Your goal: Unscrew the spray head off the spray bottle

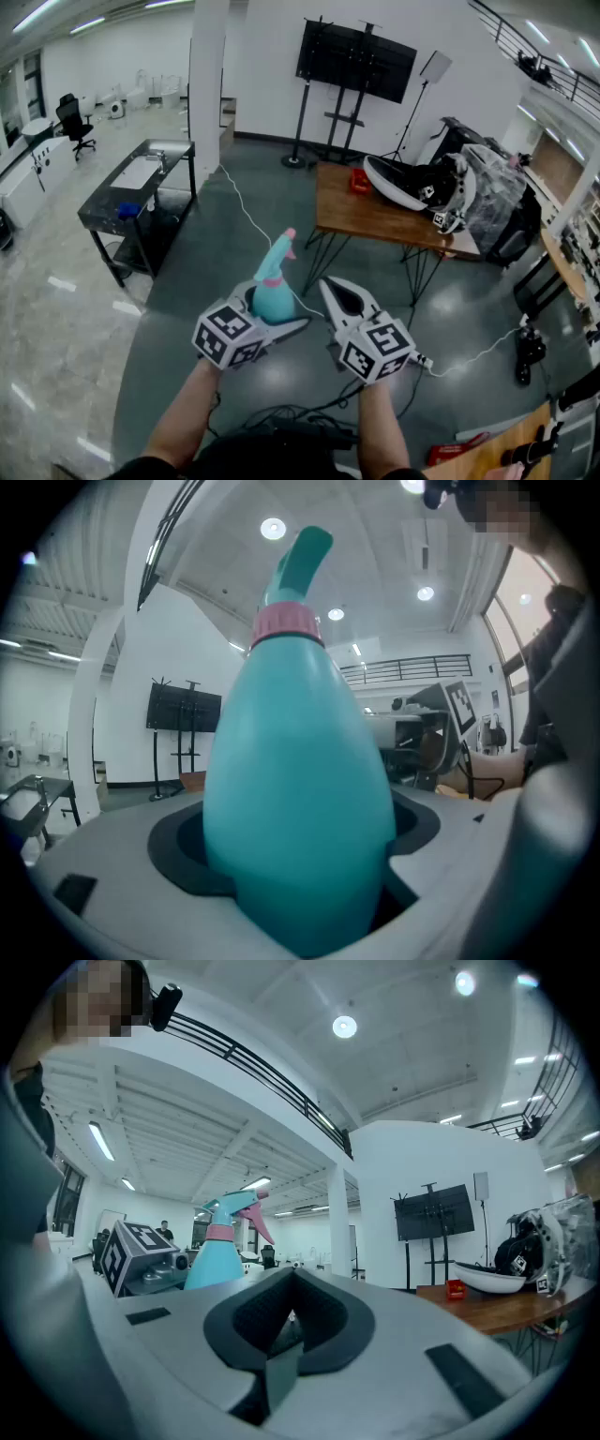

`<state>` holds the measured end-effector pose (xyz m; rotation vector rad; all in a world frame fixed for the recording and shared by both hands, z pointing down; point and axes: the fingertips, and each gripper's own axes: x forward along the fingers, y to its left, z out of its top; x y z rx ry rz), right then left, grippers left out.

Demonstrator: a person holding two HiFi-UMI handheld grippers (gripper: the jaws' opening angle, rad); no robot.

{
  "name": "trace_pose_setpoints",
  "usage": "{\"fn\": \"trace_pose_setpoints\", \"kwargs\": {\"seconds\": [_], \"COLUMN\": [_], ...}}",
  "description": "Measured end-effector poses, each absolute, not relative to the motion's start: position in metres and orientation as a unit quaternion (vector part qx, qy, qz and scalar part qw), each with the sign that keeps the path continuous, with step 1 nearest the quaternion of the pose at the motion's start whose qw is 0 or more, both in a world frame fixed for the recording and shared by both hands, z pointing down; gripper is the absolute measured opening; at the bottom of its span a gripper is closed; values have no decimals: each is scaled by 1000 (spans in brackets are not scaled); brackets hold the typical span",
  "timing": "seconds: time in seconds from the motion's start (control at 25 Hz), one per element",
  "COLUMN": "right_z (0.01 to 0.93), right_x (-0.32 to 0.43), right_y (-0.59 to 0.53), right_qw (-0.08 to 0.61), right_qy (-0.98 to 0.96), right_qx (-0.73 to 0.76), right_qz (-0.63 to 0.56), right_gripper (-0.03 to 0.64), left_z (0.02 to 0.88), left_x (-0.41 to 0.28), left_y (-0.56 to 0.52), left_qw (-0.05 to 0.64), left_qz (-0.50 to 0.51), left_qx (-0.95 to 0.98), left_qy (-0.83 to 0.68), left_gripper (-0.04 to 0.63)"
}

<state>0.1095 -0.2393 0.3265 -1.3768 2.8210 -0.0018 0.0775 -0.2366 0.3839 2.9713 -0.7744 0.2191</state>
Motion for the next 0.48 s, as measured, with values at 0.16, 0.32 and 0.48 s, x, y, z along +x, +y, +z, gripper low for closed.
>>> {"fn": "trace_pose_setpoints", "kwargs": {"seconds": [0.16,0.32,0.48], "right_z": [327,326,329], "right_x": [112,112,114], "right_y": [-239,-239,-237], "right_qw": [6,6,1], "right_qy": [898,897,895], "right_qx": [-440,-442,-447], "right_qz": [-2,-1,-2], "right_gripper": [9,11,11], "left_z": [385,386,388], "left_x": [81,83,85], "left_y": [-236,-234,-231], "left_qw": [32,33,34], "left_qz": [72,74,76], "left_qx": [966,967,967], "left_qy": [-247,-243,-240], "left_gripper": [436,436,436]}}
